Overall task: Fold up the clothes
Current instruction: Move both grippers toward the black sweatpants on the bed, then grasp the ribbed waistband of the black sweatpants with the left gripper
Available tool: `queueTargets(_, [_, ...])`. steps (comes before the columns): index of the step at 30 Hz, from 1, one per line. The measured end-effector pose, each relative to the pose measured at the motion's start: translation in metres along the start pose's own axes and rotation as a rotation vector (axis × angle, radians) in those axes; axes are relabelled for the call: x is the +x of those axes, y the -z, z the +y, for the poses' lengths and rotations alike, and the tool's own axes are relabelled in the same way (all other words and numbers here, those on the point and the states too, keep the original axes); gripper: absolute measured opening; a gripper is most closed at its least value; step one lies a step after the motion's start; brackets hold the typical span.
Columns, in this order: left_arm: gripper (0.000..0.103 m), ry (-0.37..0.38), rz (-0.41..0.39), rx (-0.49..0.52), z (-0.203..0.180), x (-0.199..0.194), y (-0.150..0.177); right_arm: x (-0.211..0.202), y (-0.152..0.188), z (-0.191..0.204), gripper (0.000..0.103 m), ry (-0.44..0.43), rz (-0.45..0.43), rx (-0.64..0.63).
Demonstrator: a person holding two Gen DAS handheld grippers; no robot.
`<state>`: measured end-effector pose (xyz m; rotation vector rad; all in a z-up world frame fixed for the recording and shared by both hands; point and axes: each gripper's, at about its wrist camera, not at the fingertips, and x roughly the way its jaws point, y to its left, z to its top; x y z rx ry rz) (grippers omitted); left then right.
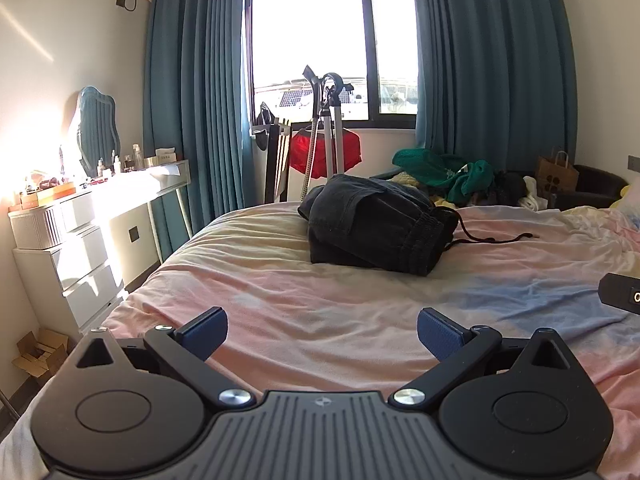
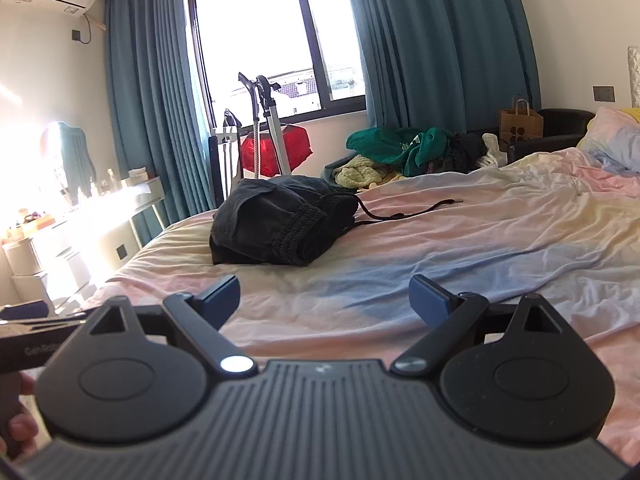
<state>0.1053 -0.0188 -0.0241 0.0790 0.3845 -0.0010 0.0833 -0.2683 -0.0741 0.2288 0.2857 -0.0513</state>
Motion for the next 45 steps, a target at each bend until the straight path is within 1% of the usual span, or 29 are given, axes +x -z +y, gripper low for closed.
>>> queueTargets(2, [0.1, 0.01, 0.023, 0.034, -0.009, 0.026, -0.007, 0.002, 0.0, -0.005, 0.093, 0.022, 0.003, 0.022])
queueTargets(4, [0.095, -0.011, 0.03, 0.103, -0.023, 0.056, -0.016, 0.005, 0.001, -0.008, 0.093, 0.04, 0.0, 0.036])
queueTargets(7, [0.093, -0.031, 0.021, 0.189, -0.047, 0.104, -0.033, 0.011, 0.002, -0.013, 0.093, 0.066, -0.006, 0.058])
queueTargets(10, [0.093, -0.009, -0.001, 0.192, -0.071, 0.154, -0.06, 0.017, 0.003, -0.018, 0.093, 0.09, -0.007, 0.083])
queueTargets(14, [0.092, 0.018, -0.008, 0.213, -0.11, 0.229, -0.094, 0.045, 0.011, -0.027, 0.093, 0.106, 0.045, 0.114])
queueTargets(15, [0.089, 0.025, -0.009, 0.219, -0.12, 0.248, -0.102, 0.053, 0.014, -0.03, 0.093, 0.111, 0.058, 0.126])
queueTargets(16, [0.087, 0.034, -0.004, 0.239, -0.131, 0.267, -0.105, 0.06, 0.016, -0.033, 0.093, 0.117, 0.07, 0.138])
queueTargets(19, [0.086, 0.032, -0.004, 0.331, -0.168, 0.317, -0.1, 0.081, 0.024, -0.043, 0.093, 0.134, 0.107, 0.173])
queueTargets(23, [0.083, -0.056, 0.04, 0.463, -0.208, 0.367, -0.071, 0.109, 0.034, -0.055, 0.093, 0.157, 0.157, 0.215])
queueTargets(24, [0.08, -0.078, 0.051, 0.497, -0.217, 0.379, -0.063, 0.114, 0.037, -0.055, 0.093, 0.163, 0.167, 0.207])
queueTargets(25, [0.076, -0.1, 0.062, 0.53, -0.227, 0.392, -0.056, 0.116, 0.038, -0.054, 0.093, 0.159, 0.169, 0.197])
queueTargets(27, [0.072, -0.138, 0.086, 0.53, -0.233, 0.411, -0.05, 0.119, 0.041, -0.052, 0.093, 0.152, 0.171, 0.177])
queueTargets(29, [0.067, -0.134, 0.082, 0.498, -0.233, 0.418, -0.05, 0.12, 0.044, -0.05, 0.093, 0.143, 0.176, 0.166])
queueTargets(30, [0.062, -0.127, 0.073, 0.479, -0.231, 0.417, -0.051, 0.12, 0.044, -0.049, 0.093, 0.142, 0.178, 0.168])
queueTargets(31, [0.056, -0.124, 0.054, 0.458, -0.227, 0.411, -0.051, 0.12, 0.044, -0.049, 0.093, 0.14, 0.18, 0.171])
queueTargets(32, [0.054, -0.122, 0.034, 0.438, -0.222, 0.404, -0.052, 0.119, 0.044, -0.05, 0.093, 0.137, 0.18, 0.178])
queueTargets(34, [0.048, -0.105, -0.019, 0.396, -0.208, 0.38, -0.057, 0.114, 0.04, -0.055, 0.093, 0.122, 0.164, 0.21])
queueTargets(37, [0.043, -0.09, -0.075, 0.335, -0.187, 0.342, -0.07, 0.103, 0.031, -0.06, 0.093, 0.126, 0.106, 0.227])
queueTargets(41, [0.036, -0.076, -0.11, 0.287, -0.158, 0.288, -0.089, 0.094, 0.025, -0.06, 0.093, 0.132, 0.067, 0.219])
queueTargets(42, [0.034, -0.071, -0.116, 0.267, -0.148, 0.269, -0.092, 0.091, 0.024, -0.058, 0.093, 0.13, 0.06, 0.212])
queueTargets(45, [0.033, -0.052, -0.136, 0.223, -0.121, 0.218, -0.097, 0.083, 0.021, -0.054, 0.093, 0.117, 0.041, 0.188])
